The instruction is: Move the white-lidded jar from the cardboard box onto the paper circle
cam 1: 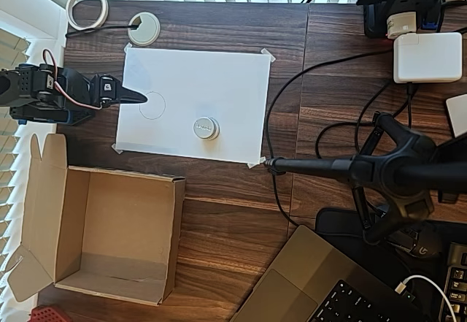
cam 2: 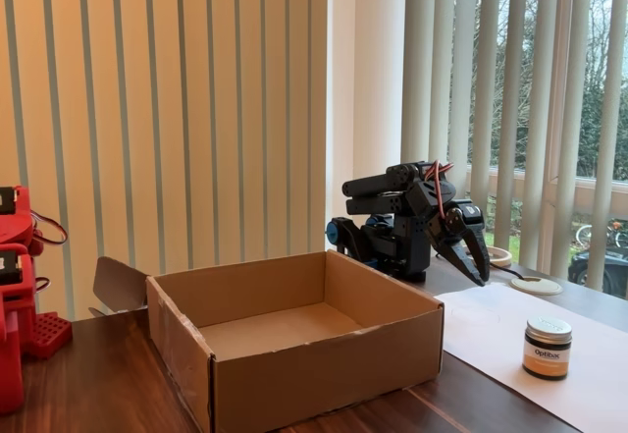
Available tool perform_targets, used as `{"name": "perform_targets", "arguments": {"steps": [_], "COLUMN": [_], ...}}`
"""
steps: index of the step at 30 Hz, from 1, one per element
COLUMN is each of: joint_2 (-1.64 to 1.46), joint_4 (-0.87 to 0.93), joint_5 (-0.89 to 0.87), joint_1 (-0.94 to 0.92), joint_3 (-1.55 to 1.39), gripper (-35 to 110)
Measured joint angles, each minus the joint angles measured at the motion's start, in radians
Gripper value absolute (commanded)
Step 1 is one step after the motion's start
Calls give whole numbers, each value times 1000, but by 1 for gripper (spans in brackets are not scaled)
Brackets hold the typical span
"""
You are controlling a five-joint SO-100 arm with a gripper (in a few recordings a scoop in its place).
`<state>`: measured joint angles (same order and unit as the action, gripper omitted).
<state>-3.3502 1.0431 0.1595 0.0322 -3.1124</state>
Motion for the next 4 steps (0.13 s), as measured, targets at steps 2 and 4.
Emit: {"name": "perform_targets", "arguments": {"steps": [2, 4], "joint_2": [0, 0], "joint_4": [0, 0], "joint_5": [0, 0], "joint_1": [0, 0], "joint_3": [0, 0], "gripper": [0, 0]}}
